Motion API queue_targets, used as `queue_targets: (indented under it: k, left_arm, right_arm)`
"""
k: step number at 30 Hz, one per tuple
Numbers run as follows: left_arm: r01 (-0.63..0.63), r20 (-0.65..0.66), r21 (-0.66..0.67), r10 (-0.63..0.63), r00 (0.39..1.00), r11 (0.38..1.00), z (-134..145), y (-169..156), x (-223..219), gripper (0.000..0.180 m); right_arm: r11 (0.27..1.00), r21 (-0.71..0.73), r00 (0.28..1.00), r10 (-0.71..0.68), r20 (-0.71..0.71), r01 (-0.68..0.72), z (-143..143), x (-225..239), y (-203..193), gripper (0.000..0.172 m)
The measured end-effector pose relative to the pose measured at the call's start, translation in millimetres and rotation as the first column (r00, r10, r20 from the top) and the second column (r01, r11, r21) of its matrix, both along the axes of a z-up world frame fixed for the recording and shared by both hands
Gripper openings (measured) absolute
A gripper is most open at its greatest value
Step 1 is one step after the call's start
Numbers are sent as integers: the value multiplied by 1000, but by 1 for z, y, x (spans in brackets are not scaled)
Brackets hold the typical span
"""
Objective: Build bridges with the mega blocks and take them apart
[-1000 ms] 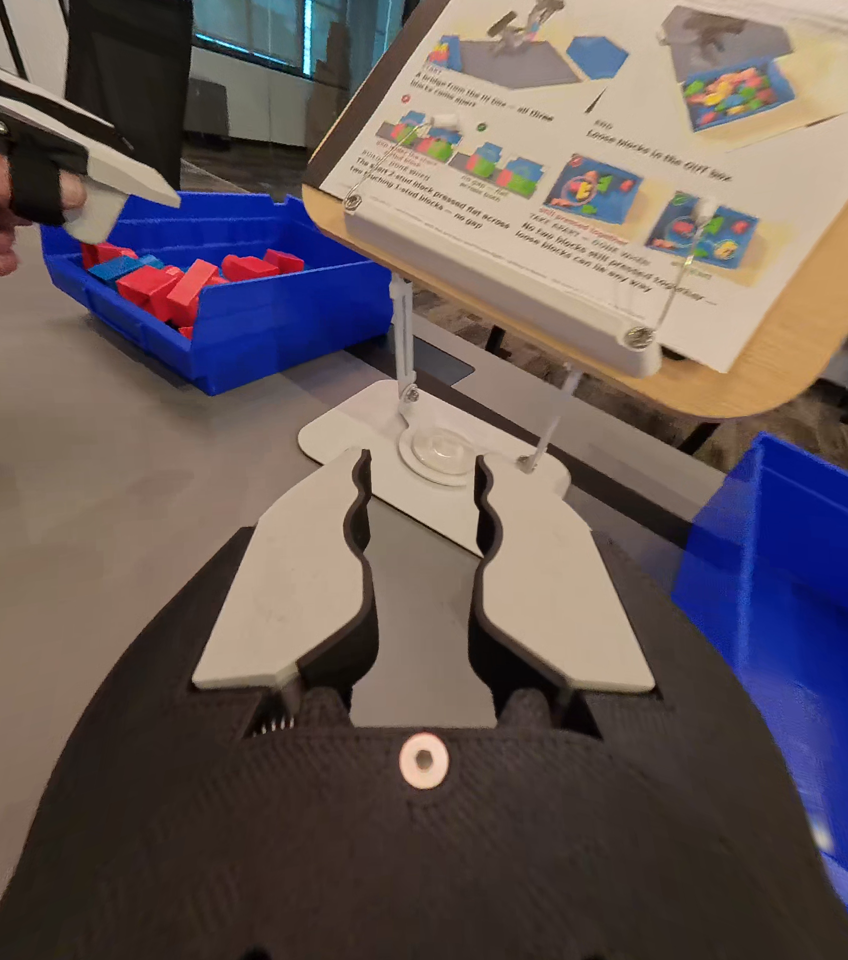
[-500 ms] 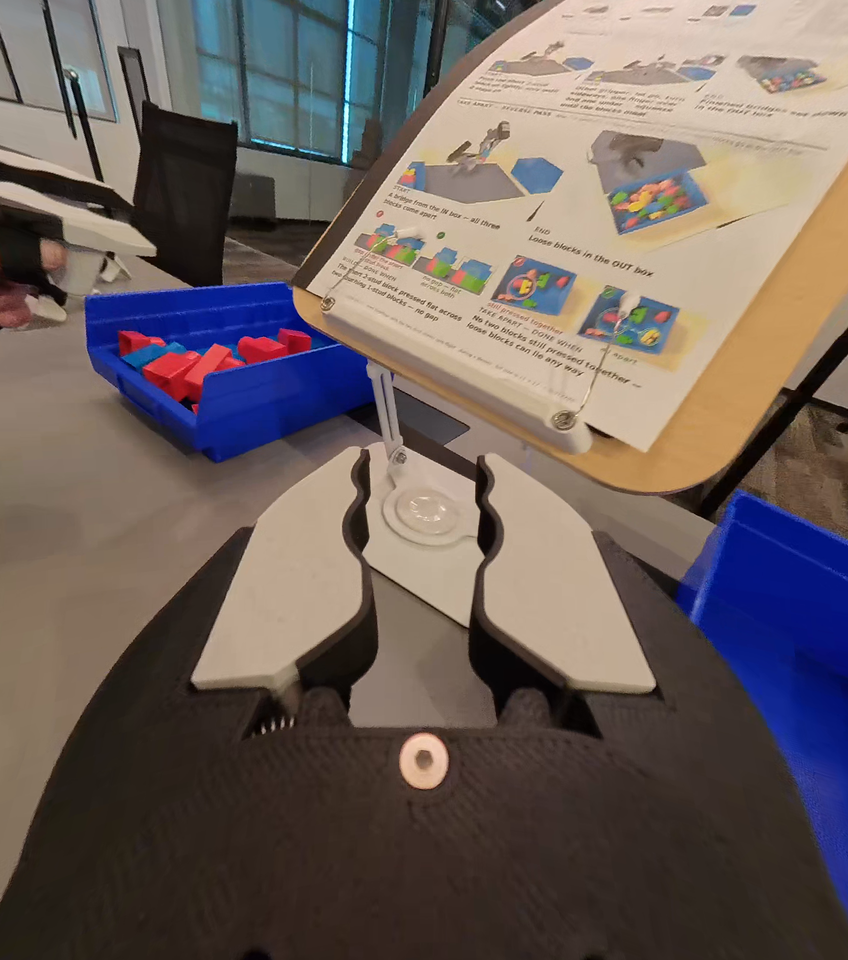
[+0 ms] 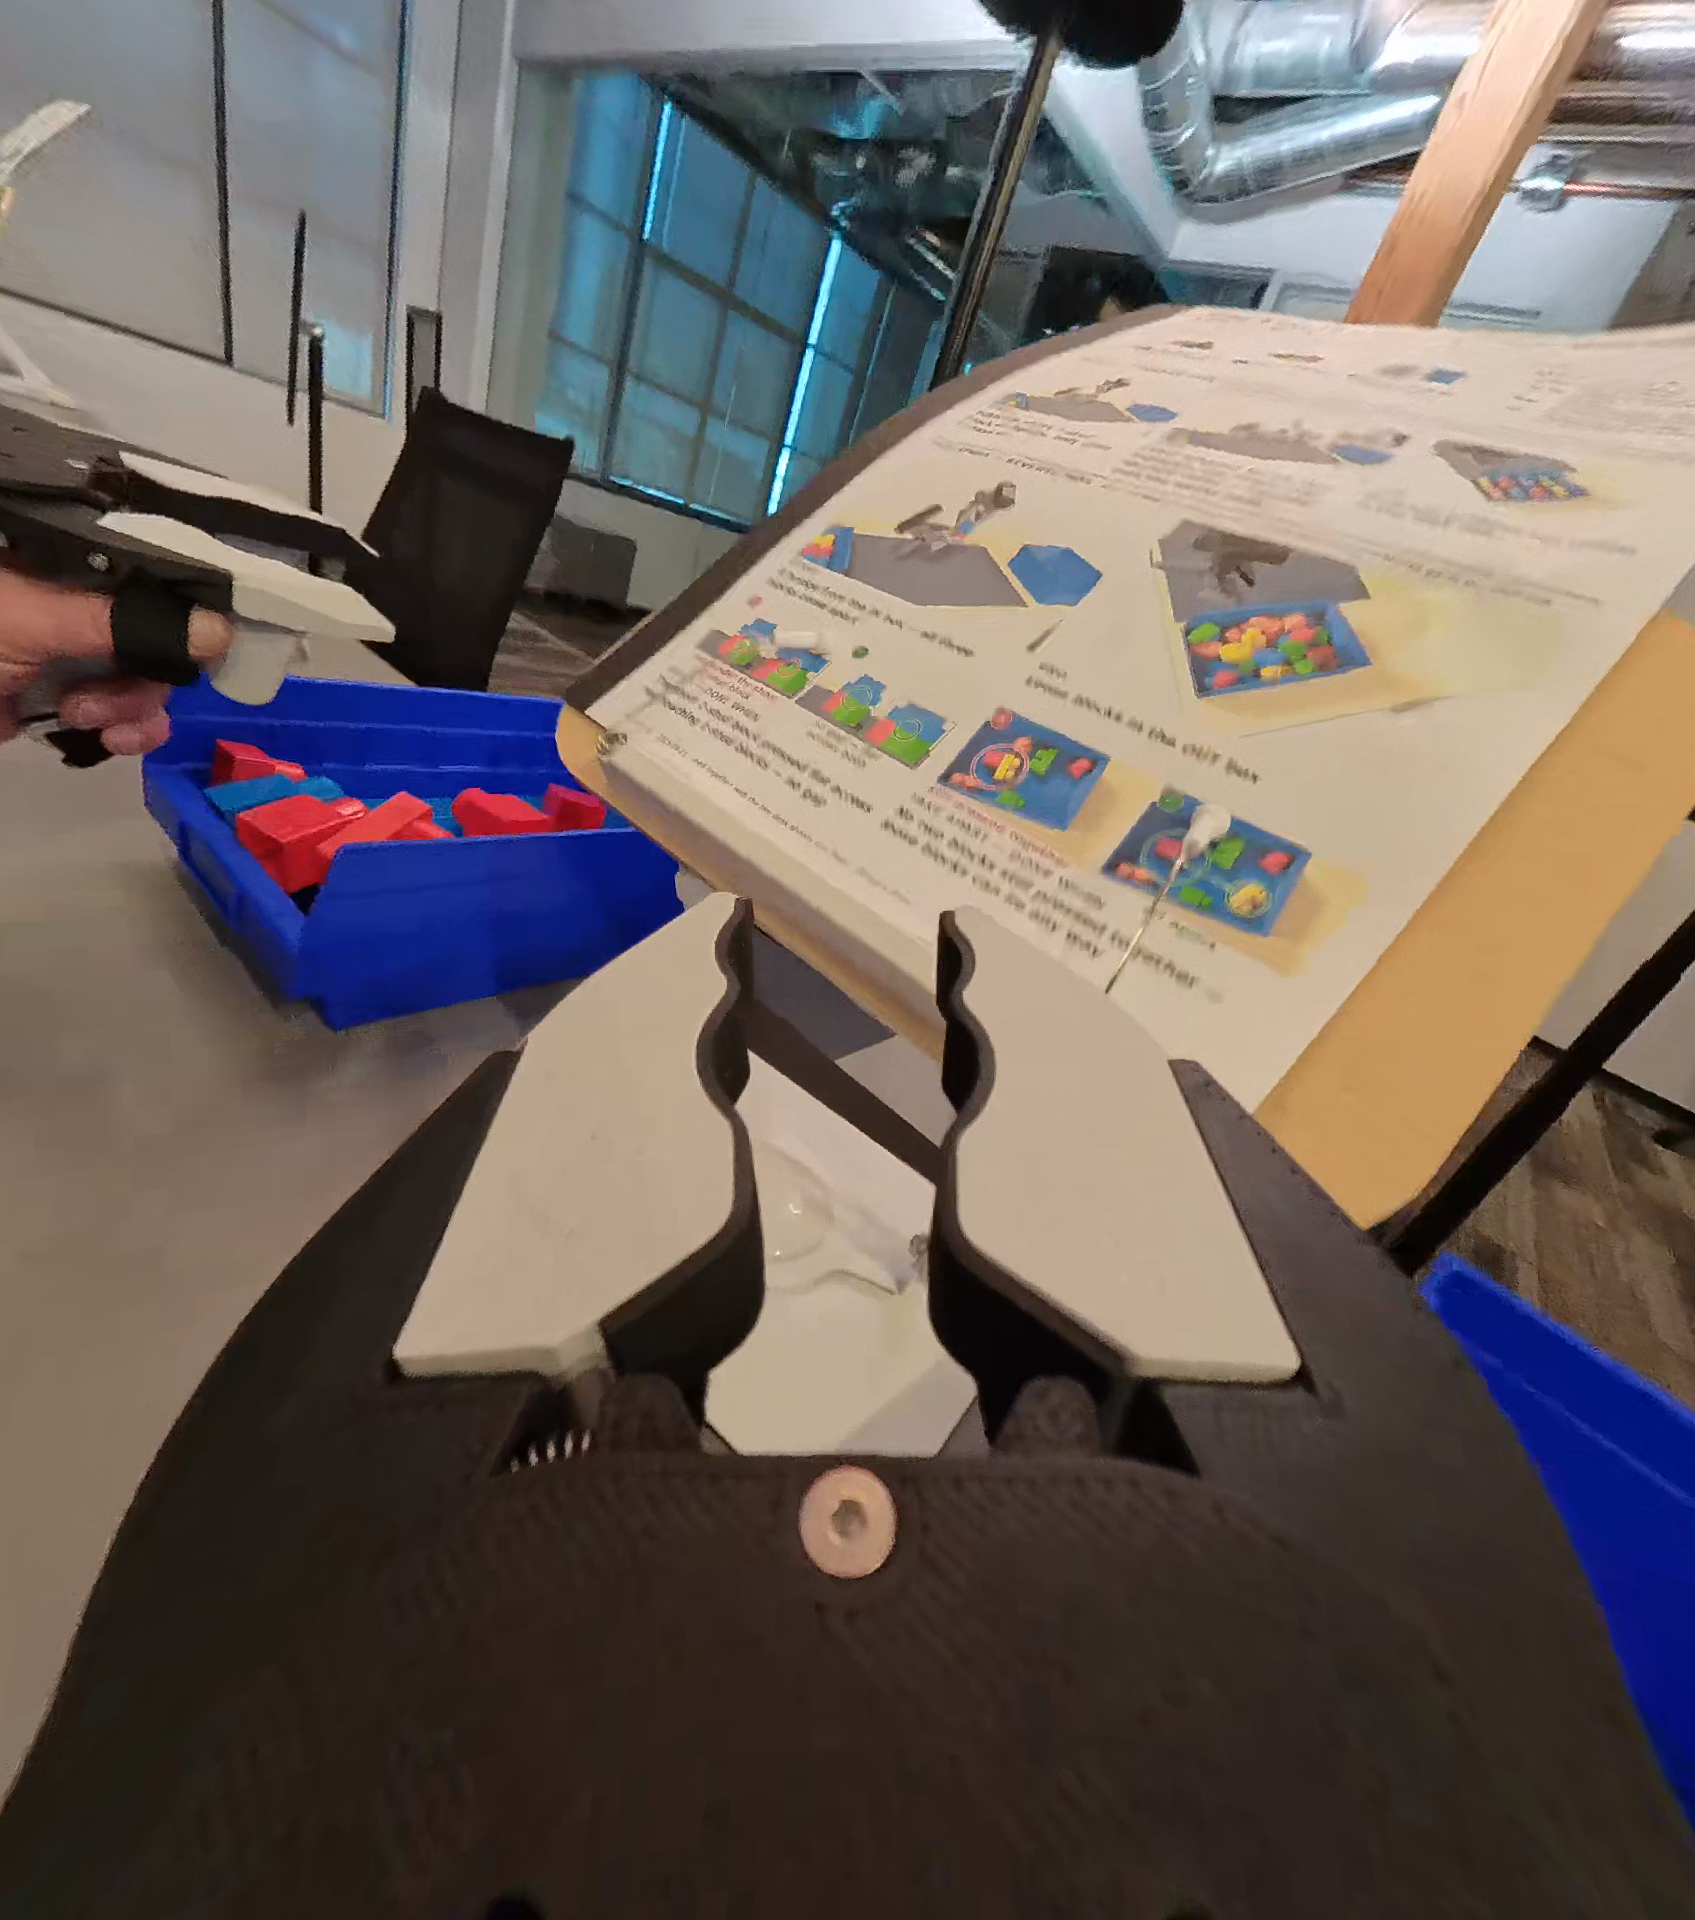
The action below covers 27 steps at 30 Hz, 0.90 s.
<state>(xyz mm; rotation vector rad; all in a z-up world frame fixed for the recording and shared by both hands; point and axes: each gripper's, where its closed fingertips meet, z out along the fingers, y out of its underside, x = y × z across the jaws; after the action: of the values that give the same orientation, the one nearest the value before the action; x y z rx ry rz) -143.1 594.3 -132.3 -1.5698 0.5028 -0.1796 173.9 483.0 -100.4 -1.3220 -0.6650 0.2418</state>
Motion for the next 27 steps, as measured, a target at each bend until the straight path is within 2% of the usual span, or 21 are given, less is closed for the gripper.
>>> queue_targets:
  k: [3,8,13,15,17,19,24,27]
  left_arm:
    - [-14,40,-9,14,999,1000,-5,5,-7,74]
    - [-31,86,-8,31,996,999,5,12,-13,75]
    - [-25,55,11,25,998,1000,14,3,-21,72]
    - [13,62,-39,-11,998,999,8,0,-18,72]
    - [-3,5,-55,3,1000,998,1,-2,-20,71]
    - [-7,-33,-67,5,999,998,-4,-1,-22,62]
    - [-54,-115,-265,24,993,963,-35,22,-21,64]
    - [-102,-147,-393,47,988,914,-54,41,-16,75]
  right_arm:
    - [1000,17,1000,-25,16,25,-24,0,0,34]
    - [999,-31,1000,-20,10,20,-43,-1,1,35]
    - [1000,-26,999,5,-47,-7,-31,-8,0,39]
    - [999,-33,999,6,-35,-7,-31,-11,0,39]
    - [999,-41,999,32,-36,-33,-30,-18,-2,39]
    - [998,-49,999,50,-21,-51,-34,-25,-4,38]
    - [998,-40,997,45,64,-42,-50,-27,-5,35]
    - [997,-62,997,38,73,-33,-59,-25,-2,33]
